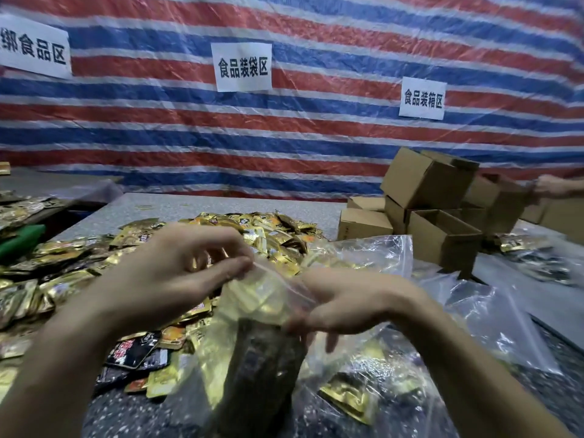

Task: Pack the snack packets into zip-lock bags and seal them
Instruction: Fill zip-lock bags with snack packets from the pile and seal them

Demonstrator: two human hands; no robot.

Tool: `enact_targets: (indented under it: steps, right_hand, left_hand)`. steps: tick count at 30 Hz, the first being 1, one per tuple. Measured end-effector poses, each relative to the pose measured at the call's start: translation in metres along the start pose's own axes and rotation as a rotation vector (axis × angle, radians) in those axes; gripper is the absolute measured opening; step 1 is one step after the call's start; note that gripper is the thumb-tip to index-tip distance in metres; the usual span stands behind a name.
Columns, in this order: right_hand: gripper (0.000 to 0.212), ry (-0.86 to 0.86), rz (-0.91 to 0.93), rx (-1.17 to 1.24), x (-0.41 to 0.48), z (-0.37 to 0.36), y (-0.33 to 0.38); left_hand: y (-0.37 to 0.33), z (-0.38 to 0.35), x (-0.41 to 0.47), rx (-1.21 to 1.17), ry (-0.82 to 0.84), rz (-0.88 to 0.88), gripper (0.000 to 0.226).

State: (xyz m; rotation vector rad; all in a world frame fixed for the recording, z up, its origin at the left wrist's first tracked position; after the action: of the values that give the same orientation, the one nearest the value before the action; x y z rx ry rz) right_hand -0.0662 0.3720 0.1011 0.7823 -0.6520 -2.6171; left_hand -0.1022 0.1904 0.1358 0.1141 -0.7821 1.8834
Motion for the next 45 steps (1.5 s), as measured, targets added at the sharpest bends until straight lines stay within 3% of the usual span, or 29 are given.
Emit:
enact_targets:
  steps: [2,5,12,14,19,21,24,27,30,32,35,39,42,45]
  right_hand:
    - [0.003,-0.044,0.022,0.112,-0.009,0.018,-0.007]
    - [0.014,-0.225,0.011,0.185,-0.025,0.060,-0.022]
    - [0.022,-0.968,0.015,-0.015,-0.070,0.165,-0.065]
    - [0.021,-1.060,-0.035,-0.101,-0.067,0.178,-0.083]
    - [0.016,-0.757,-0.465,-0.217,-0.022,0.150,-0.158]
    - [0.033,-0.567,-0.595,-0.178,-0.008,0.121,-0.187]
    - [0.060,-0.507,-0.619,-0.126,-0.005,0.097,-0.203]
    - [0.084,-0.514,-0.590,-0.089,-0.010,0.099,-0.198]
    - [0.066,-0.558,-0.582,-0.152,-0.015,0.106,-0.172]
    - [0.048,-0.717,-0.484,-0.236,-0.015,0.110,-0.134]
    - [0.032,-0.869,-0.128,-0.124,-0.007,0.096,-0.060]
    - [0.020,-0.686,0.177,-0.079,0.004,0.057,0.005]
    - [0.011,-0.528,0.340,-0.057,0.005,0.038,0.023]
    - [0.010,-0.556,0.477,0.023,0.000,0.038,0.030]
  left_hand:
    - [0.001,-0.001,0.004,0.045,-0.090,0.055,0.034]
    - [-0.001,-0.007,0.007,0.134,-0.091,0.108,0.063]
    - [-0.012,-0.026,0.008,0.187,0.073,0.061,0.050]
    - [-0.014,-0.026,0.010,0.185,0.075,0.058,0.050]
    - [-0.022,-0.030,0.015,0.202,0.006,0.036,0.038]
    - [-0.026,-0.033,0.017,0.218,-0.006,0.031,0.044]
    - [-0.027,-0.037,0.020,0.244,-0.003,0.026,0.053]
    - [-0.027,-0.038,0.021,0.232,-0.041,0.017,0.045]
    - [-0.030,-0.034,0.021,0.194,-0.137,-0.021,0.037]
    - [-0.031,-0.032,0.021,0.158,-0.196,-0.047,0.037]
    - [-0.032,-0.031,0.020,0.158,-0.235,-0.053,0.040]
    - [-0.036,-0.031,0.019,0.262,-0.205,-0.021,0.033]
    - [-0.047,-0.031,0.017,0.486,-0.168,-0.039,0.032]
    - [-0.065,-0.035,0.013,0.651,-0.189,-0.143,0.022]
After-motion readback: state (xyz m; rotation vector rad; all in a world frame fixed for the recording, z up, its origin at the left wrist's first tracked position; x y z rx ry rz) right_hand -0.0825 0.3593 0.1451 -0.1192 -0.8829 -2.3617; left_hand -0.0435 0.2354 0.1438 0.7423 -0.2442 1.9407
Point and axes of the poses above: each hand's wrist, its own x-axis towards the middle knuckle, its own z-axis out of the back of the hand, y = z × x, the point moved 5 cm from there along x, towards the middle knuckle, and after that the axes turned 12 degrees about y, right-handed, at the moved point
